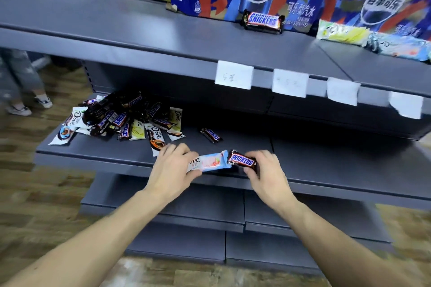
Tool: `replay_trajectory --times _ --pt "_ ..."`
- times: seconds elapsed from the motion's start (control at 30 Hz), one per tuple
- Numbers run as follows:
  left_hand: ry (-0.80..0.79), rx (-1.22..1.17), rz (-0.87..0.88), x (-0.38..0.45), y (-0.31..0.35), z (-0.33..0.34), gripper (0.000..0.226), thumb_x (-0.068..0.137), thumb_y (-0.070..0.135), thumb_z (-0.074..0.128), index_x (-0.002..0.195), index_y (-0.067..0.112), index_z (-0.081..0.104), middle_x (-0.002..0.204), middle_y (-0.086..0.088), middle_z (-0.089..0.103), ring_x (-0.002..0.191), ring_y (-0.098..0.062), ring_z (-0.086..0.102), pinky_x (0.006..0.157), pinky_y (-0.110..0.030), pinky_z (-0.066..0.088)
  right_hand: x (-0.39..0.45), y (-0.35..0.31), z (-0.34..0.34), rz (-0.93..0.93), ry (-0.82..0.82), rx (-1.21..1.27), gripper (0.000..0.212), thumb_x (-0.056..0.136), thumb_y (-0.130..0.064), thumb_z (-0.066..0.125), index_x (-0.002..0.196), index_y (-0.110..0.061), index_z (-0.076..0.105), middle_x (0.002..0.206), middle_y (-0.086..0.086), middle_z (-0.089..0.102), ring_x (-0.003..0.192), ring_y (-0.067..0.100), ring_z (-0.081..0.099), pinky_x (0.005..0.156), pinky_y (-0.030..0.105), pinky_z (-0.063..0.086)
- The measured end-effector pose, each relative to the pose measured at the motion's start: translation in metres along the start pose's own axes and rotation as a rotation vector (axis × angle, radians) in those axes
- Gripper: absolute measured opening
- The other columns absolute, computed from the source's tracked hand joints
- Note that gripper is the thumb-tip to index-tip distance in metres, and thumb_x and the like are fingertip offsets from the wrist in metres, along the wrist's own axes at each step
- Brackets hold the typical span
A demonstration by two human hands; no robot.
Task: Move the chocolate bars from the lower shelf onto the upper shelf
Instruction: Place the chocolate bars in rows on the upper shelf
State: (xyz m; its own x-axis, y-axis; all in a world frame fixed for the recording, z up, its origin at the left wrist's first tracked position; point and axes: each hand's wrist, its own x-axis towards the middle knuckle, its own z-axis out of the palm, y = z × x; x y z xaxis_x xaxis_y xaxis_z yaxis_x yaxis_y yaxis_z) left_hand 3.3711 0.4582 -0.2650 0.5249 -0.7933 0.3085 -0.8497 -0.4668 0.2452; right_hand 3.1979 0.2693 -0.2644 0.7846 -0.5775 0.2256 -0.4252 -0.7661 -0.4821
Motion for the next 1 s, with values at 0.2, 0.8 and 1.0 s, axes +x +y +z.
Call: replay_trajectory --times 0.2,0.8,1.0 --pt "0.052 0.016 0.106 -0.023 0.071 -0.037 0.041 0.081 0.046 0.07 0.115 0.025 0.064 0.102 0.009 0.054 0.092 -0.017 0.049 0.091 -0.029 0.039 -0.039 0.004 -0.071 -0.087 0.081 0.066 0.029 0.093 -0.027 0.061 0.121 -0.033 0.054 0.11 -0.024 0.049 0.104 0.0 0.04 0.081 0.023 0.04" --pt "0.364 0.226 0.317 -0.001 0.237 -0.149 0.041 0.081 0.039 0.069 0.116 0.019 0.061 0.106 0.003 0.057 0.094 -0.021 0.052 0.09 -0.035 0.042 -0.085 0.043 -0.288 -0.257 0.321 -0.058 0.032 0.084 -0.029 0.068 0.116 -0.03 0.061 0.104 -0.015 0.061 0.099 0.008 0.049 0.083 0.023 0.041" --pt "0.395 0.209 0.298 0.023 0.255 -0.164 0.04 0.083 0.037 0.068 0.118 0.018 0.059 0.108 0.003 0.056 0.097 -0.02 0.052 0.089 -0.034 0.042 -0.063 0.039 -0.322 -0.289 0.347 -0.087 0.03 0.085 -0.026 0.068 0.115 -0.027 0.063 0.106 -0.012 0.064 0.101 0.01 0.052 0.086 0.026 0.045"
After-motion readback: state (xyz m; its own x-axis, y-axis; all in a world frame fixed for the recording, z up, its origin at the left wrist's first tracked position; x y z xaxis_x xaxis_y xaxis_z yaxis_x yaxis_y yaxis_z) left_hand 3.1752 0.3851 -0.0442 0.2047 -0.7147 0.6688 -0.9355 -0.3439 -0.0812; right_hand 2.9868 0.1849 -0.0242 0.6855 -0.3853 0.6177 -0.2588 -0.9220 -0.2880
